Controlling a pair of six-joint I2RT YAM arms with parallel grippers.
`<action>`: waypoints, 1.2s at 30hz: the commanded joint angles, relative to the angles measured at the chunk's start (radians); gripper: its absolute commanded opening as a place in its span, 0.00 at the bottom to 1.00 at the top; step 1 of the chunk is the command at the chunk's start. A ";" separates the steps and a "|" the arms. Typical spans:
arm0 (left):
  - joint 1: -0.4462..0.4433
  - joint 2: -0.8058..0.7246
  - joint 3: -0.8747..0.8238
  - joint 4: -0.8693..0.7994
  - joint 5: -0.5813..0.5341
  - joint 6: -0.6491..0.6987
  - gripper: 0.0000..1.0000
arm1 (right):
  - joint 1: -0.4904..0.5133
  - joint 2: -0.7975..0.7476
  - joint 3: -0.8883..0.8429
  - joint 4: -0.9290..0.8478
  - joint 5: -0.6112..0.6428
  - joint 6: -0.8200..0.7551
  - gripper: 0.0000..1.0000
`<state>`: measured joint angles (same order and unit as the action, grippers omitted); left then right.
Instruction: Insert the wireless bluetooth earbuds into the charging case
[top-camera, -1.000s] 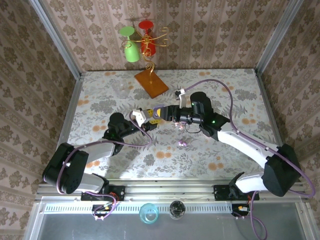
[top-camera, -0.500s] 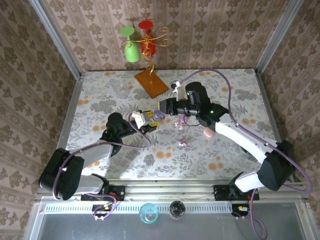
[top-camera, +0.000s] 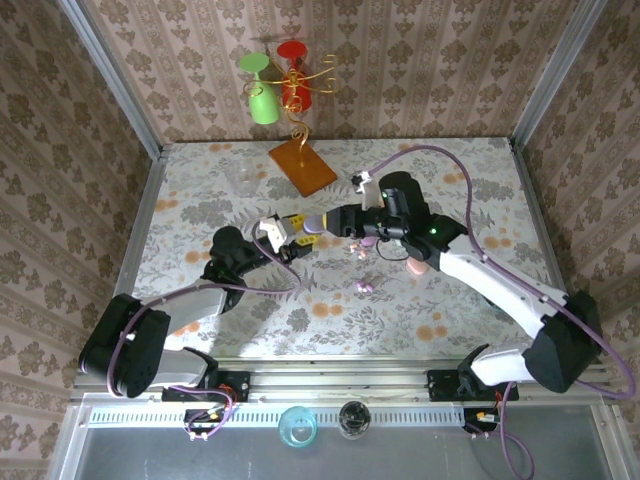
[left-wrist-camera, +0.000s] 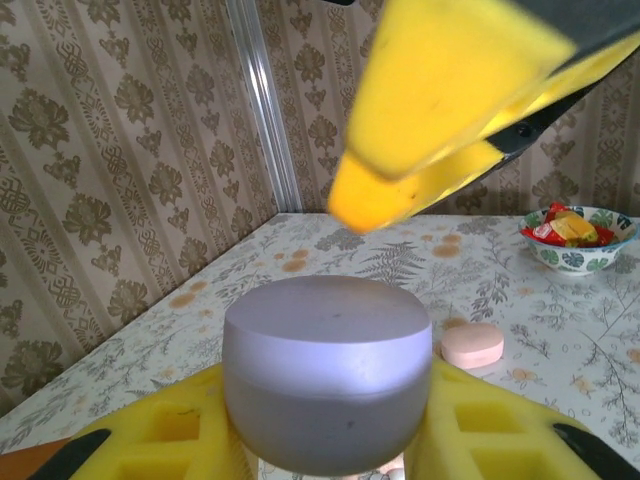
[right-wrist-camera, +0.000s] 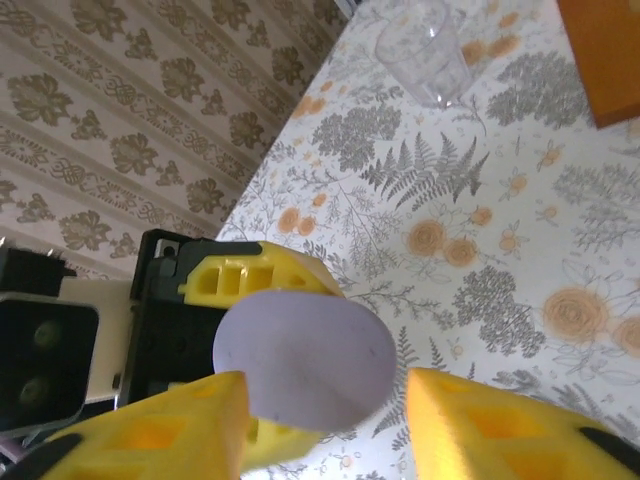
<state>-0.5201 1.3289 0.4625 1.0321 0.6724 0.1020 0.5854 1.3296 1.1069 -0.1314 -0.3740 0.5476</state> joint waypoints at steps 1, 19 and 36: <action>0.005 0.008 0.009 0.113 -0.002 -0.088 0.33 | -0.057 -0.041 -0.082 0.153 -0.115 0.163 0.60; 0.005 0.027 0.055 0.247 0.081 -0.217 0.34 | -0.058 0.108 -0.199 0.762 -0.366 0.705 0.68; 0.022 0.037 0.058 0.182 0.041 -0.178 0.42 | -0.068 0.108 -0.246 0.809 -0.318 0.729 0.19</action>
<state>-0.5106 1.3796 0.5026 1.2510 0.7300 -0.0837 0.5240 1.4551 0.8818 0.6563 -0.7109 1.3052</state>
